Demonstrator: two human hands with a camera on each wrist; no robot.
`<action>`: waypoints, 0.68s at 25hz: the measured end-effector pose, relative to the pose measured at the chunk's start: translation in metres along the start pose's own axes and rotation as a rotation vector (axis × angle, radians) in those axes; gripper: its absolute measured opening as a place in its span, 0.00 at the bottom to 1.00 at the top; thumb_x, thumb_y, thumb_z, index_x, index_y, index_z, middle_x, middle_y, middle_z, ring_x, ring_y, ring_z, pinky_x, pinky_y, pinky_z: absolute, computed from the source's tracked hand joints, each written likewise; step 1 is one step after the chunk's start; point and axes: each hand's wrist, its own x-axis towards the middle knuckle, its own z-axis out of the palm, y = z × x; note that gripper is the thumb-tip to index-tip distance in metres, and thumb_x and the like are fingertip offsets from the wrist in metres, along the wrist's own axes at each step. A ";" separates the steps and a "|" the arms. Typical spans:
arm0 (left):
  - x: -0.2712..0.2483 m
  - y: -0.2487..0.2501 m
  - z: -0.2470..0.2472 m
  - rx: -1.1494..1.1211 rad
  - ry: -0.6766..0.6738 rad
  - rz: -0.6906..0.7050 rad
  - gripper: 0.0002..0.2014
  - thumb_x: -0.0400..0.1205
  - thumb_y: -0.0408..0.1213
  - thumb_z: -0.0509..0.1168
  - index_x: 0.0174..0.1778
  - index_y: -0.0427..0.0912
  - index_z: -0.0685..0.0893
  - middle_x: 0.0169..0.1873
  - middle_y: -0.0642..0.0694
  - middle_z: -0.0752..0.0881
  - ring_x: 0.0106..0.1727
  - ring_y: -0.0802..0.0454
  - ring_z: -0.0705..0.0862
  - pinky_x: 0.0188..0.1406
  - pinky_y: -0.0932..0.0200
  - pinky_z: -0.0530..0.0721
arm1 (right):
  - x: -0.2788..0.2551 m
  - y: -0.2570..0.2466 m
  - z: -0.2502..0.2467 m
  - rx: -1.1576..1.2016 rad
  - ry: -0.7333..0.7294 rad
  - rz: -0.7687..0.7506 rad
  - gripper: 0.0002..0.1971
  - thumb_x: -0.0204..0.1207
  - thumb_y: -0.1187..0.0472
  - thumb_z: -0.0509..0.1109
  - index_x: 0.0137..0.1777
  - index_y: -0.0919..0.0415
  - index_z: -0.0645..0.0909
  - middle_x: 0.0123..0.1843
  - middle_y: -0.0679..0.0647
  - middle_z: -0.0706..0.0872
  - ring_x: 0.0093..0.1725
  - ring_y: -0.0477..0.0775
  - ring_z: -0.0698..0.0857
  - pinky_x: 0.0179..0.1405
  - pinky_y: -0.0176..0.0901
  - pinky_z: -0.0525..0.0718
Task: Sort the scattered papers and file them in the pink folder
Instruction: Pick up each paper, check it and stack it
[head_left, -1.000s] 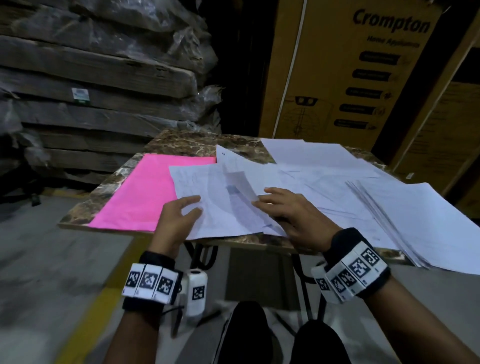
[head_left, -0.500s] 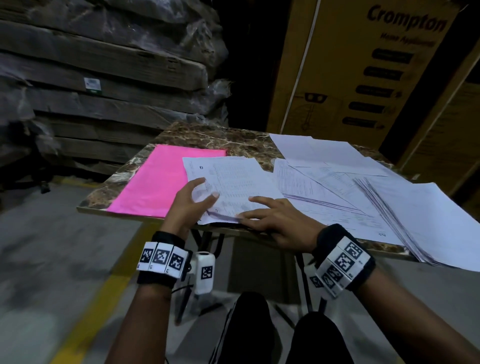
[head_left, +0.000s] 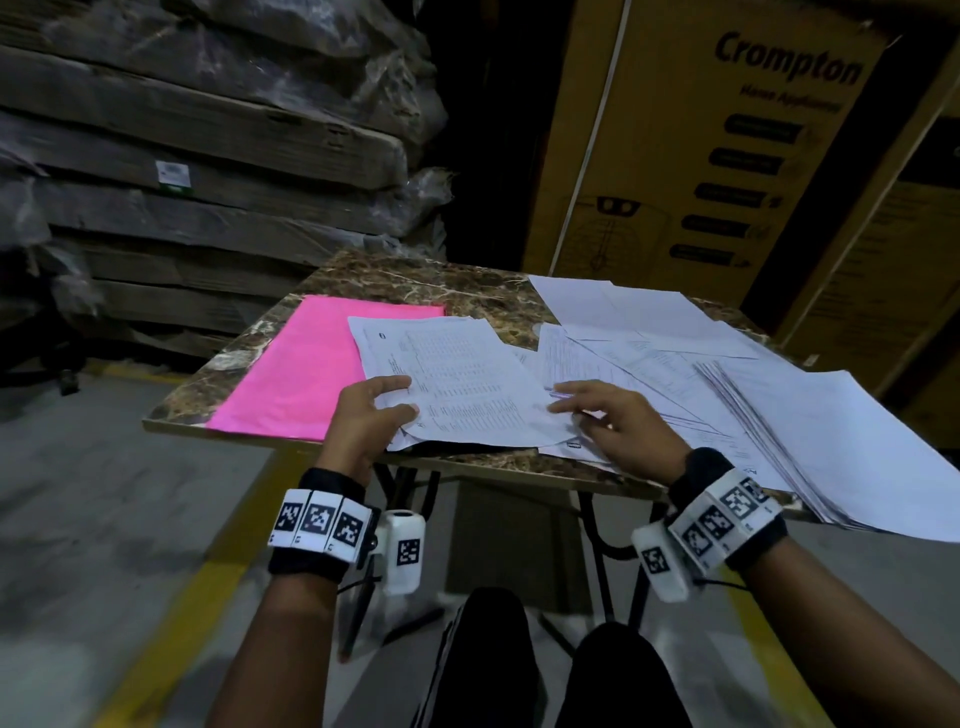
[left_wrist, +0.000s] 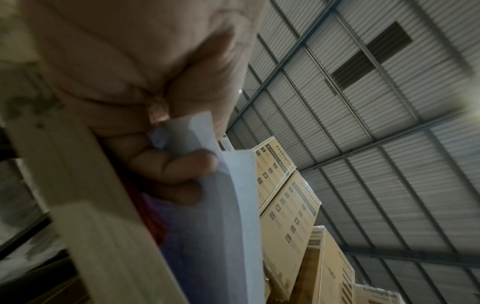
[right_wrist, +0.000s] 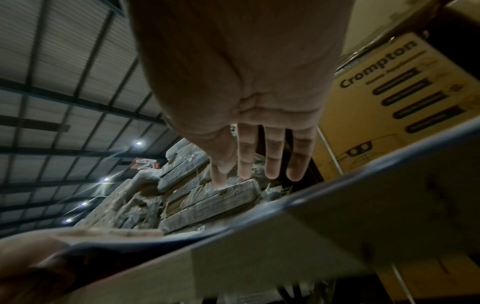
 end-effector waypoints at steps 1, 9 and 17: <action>0.000 0.000 0.000 -0.009 0.001 -0.006 0.19 0.78 0.21 0.71 0.64 0.38 0.86 0.62 0.38 0.86 0.60 0.42 0.87 0.63 0.46 0.86 | 0.001 0.005 -0.006 -0.018 0.003 0.035 0.15 0.83 0.69 0.67 0.62 0.54 0.88 0.73 0.52 0.82 0.72 0.51 0.79 0.68 0.44 0.79; 0.002 -0.002 -0.002 -0.114 -0.008 -0.034 0.19 0.78 0.19 0.70 0.65 0.36 0.86 0.60 0.37 0.87 0.58 0.40 0.89 0.61 0.45 0.87 | 0.025 0.029 -0.021 -0.251 -0.308 0.272 0.21 0.85 0.56 0.66 0.78 0.56 0.76 0.85 0.56 0.65 0.83 0.55 0.65 0.78 0.43 0.61; -0.008 0.005 -0.010 -0.250 -0.102 -0.073 0.19 0.81 0.19 0.67 0.67 0.37 0.84 0.58 0.37 0.90 0.54 0.41 0.91 0.44 0.55 0.92 | -0.026 0.014 -0.018 -0.242 -0.250 0.215 0.26 0.82 0.44 0.68 0.78 0.50 0.74 0.84 0.47 0.68 0.81 0.48 0.67 0.80 0.50 0.67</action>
